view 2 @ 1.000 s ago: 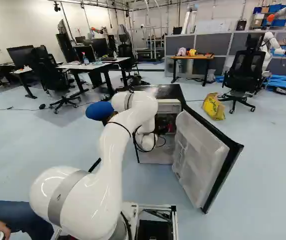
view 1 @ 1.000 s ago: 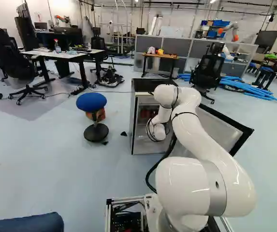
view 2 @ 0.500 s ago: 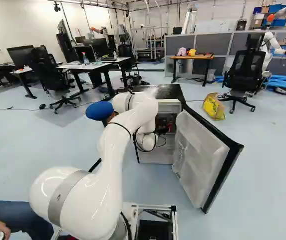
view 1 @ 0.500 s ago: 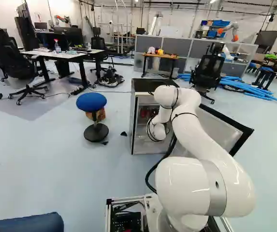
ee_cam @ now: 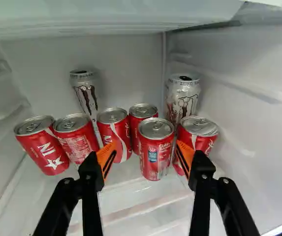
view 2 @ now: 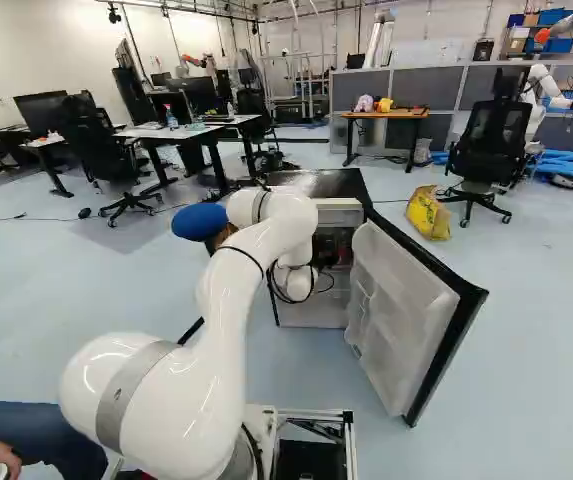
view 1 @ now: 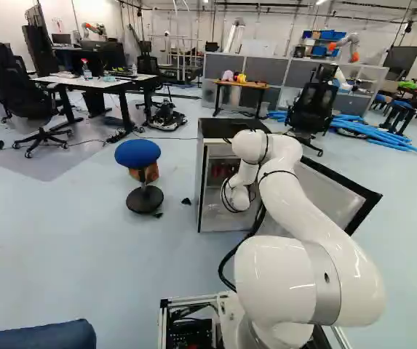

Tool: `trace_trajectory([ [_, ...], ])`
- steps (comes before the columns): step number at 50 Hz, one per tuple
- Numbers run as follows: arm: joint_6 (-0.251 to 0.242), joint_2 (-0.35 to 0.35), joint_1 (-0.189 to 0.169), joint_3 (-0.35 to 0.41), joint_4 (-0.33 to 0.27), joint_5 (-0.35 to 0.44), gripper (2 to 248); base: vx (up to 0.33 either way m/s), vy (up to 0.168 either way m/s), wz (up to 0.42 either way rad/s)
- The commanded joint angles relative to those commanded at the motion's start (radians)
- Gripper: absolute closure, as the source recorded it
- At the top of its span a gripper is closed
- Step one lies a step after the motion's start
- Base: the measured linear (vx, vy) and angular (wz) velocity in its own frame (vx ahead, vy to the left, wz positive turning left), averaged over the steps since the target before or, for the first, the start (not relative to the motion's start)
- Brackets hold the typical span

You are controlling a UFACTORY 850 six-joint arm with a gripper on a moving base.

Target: Grab a drink from the fridge

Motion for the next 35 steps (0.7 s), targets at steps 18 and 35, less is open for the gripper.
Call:
trace_trajectory([
  [18,0.000,-0.015,-0.003,-0.028,0.000,0.000,73,0.000,0.000,0.000],
  [35,0.000,-0.030,-0.006,-0.055,0.000,0.000,73,0.000,0.000,0.000],
])
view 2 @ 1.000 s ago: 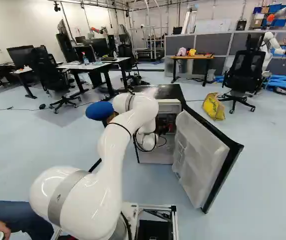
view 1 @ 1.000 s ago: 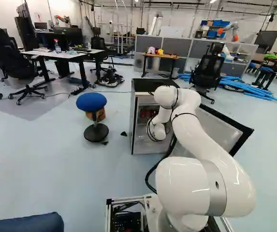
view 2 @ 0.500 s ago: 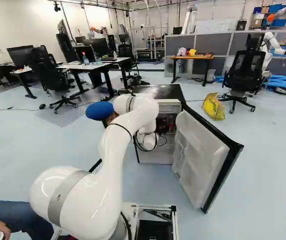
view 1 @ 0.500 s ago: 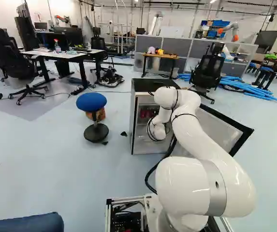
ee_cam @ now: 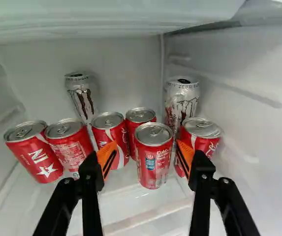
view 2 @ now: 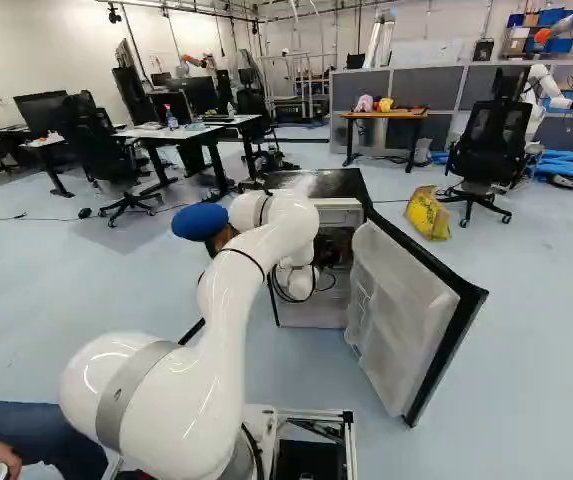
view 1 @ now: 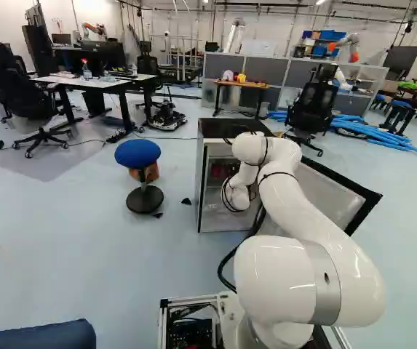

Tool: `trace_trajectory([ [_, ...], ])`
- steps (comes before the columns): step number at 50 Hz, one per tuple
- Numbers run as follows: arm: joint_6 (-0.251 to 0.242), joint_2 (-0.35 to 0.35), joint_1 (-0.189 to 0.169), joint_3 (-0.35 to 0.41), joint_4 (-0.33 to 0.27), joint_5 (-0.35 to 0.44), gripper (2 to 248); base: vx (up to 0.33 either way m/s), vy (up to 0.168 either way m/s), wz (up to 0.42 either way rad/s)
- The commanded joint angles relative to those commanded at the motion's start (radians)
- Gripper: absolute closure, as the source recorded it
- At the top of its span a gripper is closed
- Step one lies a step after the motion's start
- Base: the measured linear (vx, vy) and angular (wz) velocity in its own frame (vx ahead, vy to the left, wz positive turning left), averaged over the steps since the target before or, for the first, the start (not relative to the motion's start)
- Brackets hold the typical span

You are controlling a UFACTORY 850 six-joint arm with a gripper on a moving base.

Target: Grab a drink from the fridge

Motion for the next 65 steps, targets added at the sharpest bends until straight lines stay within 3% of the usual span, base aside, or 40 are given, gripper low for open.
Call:
trace_trajectory([
  [34,0.000,-0.027,-0.005,-0.049,0.000,0.000,73,0.000,0.000,0.000],
  [35,0.000,-0.027,-0.005,-0.049,0.000,0.000,98,0.000,0.000,0.000],
  [39,0.000,-0.027,-0.005,-0.049,0.000,0.000,98,0.000,0.000,0.000],
  [40,0.000,-0.027,-0.005,-0.049,0.000,0.000,136,0.000,0.000,0.000],
  [44,0.000,-0.027,-0.005,-0.049,0.000,0.000,136,0.000,0.000,0.000],
  [45,0.000,-0.027,-0.005,-0.049,0.000,0.000,152,0.000,0.000,0.000],
  [65,0.000,-0.009,-0.005,-0.016,0.000,0.000,152,0.000,0.000,0.000],
])
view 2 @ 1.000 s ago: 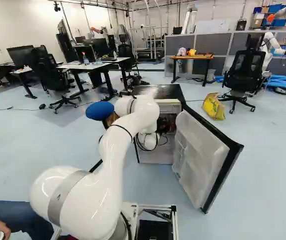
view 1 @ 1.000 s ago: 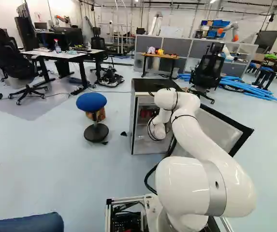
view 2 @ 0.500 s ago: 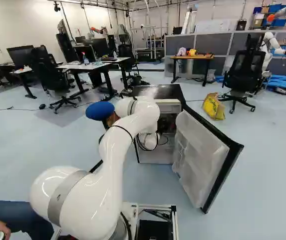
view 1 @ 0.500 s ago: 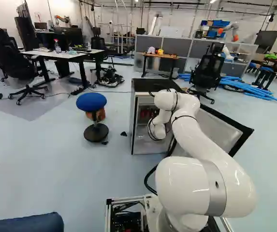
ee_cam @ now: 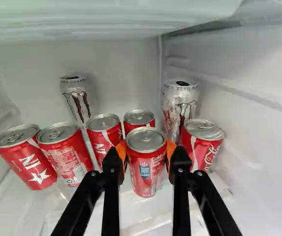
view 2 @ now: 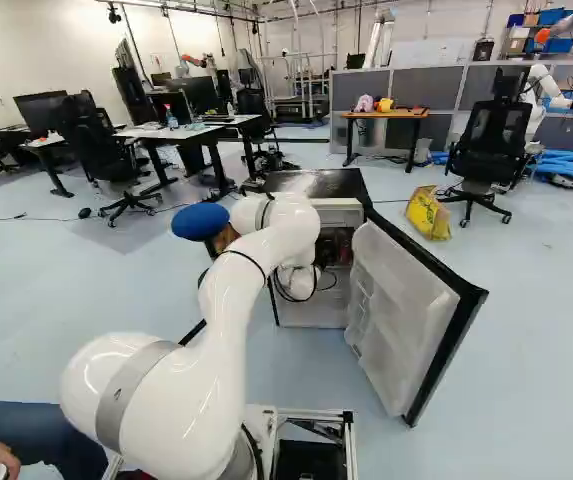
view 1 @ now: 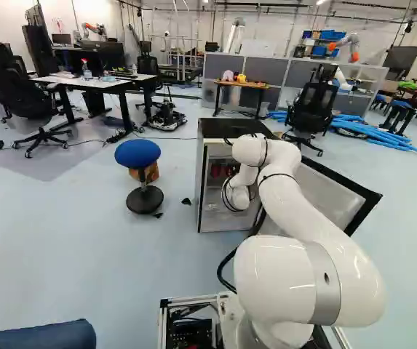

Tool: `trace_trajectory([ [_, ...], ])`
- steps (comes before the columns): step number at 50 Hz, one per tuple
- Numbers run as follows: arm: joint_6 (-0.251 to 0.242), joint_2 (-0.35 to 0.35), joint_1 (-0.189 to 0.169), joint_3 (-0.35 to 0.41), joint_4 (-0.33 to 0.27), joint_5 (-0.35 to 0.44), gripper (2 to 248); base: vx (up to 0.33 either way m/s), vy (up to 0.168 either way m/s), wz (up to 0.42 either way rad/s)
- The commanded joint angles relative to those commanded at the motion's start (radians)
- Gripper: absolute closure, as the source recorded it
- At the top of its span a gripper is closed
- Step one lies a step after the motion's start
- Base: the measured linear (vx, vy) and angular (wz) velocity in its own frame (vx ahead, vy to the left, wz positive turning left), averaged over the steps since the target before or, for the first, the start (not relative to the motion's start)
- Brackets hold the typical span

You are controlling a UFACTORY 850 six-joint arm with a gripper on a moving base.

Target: Grab a drink from the fridge

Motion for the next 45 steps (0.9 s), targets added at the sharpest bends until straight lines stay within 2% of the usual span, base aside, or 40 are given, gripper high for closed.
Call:
trace_trajectory([
  [14,0.000,0.066,0.001,0.116,0.000,0.000,152,0.000,0.000,0.000],
  [45,0.000,0.286,0.004,0.422,0.000,0.000,152,0.000,0.000,0.000],
])
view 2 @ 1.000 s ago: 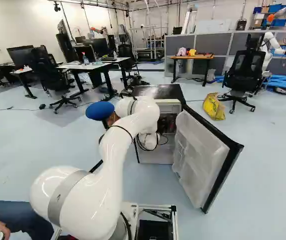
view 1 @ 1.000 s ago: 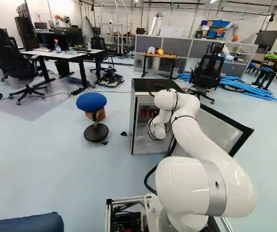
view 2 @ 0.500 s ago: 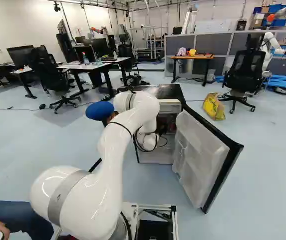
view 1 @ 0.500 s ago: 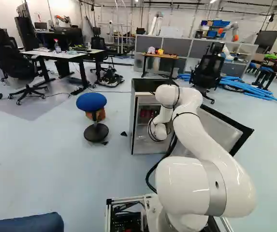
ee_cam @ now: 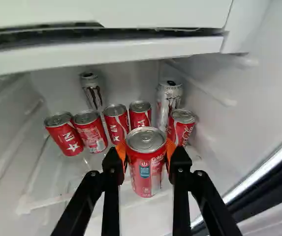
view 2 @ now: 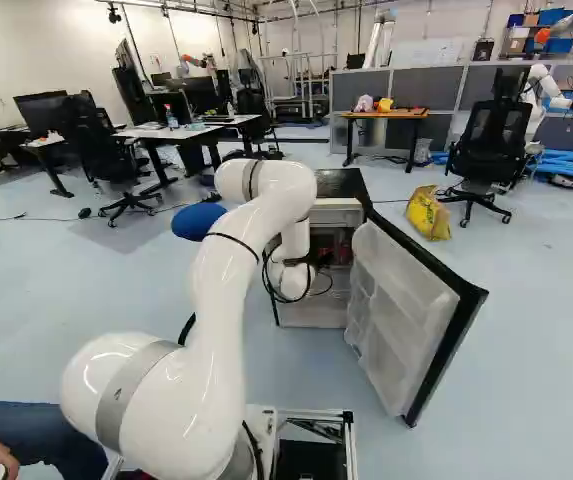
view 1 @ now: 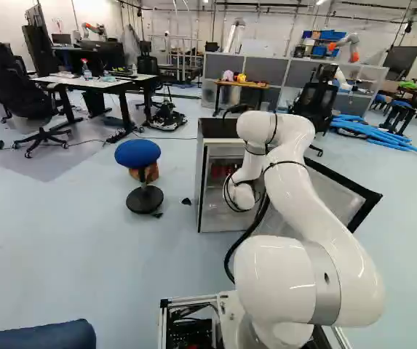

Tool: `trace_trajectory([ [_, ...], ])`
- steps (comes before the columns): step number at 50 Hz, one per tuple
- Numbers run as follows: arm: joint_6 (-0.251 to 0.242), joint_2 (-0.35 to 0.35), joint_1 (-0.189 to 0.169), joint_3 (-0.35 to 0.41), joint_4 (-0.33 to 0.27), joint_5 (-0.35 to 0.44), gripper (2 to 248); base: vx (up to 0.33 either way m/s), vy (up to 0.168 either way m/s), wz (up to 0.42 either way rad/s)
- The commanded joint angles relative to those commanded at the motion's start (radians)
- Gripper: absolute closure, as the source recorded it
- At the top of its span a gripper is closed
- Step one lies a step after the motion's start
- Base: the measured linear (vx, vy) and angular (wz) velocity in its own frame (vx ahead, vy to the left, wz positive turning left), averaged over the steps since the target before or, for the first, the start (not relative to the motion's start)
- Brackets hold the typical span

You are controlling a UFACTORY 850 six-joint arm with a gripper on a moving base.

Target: Grab a drink from the fridge

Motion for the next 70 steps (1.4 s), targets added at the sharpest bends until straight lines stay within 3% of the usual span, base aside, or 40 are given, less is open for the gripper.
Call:
trace_trajectory([
  [23,0.000,0.153,0.015,0.198,0.000,0.000,152,0.000,0.000,0.000],
  [70,0.000,0.447,0.096,0.540,0.000,0.000,152,0.000,0.000,0.000],
])
